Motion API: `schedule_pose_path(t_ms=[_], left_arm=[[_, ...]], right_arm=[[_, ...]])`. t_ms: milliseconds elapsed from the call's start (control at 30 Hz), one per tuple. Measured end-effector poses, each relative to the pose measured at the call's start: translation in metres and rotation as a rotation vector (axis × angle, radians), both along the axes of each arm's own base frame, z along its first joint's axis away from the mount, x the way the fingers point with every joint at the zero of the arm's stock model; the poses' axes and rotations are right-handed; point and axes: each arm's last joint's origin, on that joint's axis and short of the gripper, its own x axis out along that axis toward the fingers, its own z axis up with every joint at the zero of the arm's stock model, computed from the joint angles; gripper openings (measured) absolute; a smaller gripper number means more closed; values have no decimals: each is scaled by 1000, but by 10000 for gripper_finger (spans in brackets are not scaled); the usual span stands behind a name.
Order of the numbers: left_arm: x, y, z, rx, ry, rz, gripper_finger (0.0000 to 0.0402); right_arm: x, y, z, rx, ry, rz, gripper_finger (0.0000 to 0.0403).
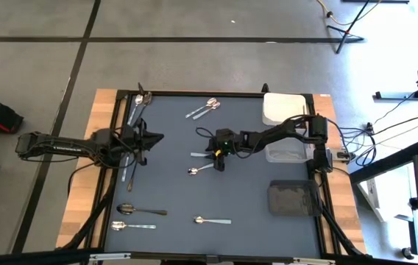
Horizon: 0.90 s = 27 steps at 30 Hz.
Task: Sort silverware by color (type)
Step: Put the light blue spoon into the white bin
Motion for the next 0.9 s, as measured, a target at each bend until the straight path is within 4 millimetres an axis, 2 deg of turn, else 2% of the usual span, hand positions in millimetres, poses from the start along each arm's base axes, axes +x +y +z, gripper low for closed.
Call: schedule_pose_path(t_ms=[200,533,767,900], left_arm=[[2,1,-2,8,25,29,11],[4,5,-6,-67,51,157,11],[4,5,-5,-64,43,158,11],[5,4,-5,-49,44,120,11]], right_arm=[[0,-1,0,-12,-2,-10,136],[-1,-1,-1,-48,12,-7,14],[-1,-1,-1,-67,6,-4,19],[-1,-1,2,-68,3,-3,8]])
